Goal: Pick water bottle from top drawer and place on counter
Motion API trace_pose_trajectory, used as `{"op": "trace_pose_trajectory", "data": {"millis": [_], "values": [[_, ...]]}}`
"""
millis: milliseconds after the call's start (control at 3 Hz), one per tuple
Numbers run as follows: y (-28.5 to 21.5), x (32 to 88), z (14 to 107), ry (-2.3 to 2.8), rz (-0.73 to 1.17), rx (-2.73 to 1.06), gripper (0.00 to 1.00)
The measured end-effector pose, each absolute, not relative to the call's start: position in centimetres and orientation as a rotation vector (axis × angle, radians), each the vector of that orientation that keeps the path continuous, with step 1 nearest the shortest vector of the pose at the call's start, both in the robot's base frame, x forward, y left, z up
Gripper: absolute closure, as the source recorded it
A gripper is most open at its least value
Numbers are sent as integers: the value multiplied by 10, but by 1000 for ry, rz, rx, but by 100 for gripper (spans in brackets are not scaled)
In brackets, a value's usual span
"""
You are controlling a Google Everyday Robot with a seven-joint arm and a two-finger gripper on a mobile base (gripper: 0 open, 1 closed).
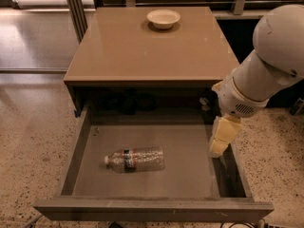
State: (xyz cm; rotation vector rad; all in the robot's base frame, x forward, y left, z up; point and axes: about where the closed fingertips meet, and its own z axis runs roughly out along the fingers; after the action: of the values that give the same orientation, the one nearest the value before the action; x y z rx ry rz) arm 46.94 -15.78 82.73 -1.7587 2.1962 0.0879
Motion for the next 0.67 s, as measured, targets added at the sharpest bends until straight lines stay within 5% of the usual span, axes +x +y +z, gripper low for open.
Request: {"op": "trace_pose_trajectory", "data": {"millis": [667], "values": [[-82, 485, 775, 2051, 332, -1835, 0]]}}
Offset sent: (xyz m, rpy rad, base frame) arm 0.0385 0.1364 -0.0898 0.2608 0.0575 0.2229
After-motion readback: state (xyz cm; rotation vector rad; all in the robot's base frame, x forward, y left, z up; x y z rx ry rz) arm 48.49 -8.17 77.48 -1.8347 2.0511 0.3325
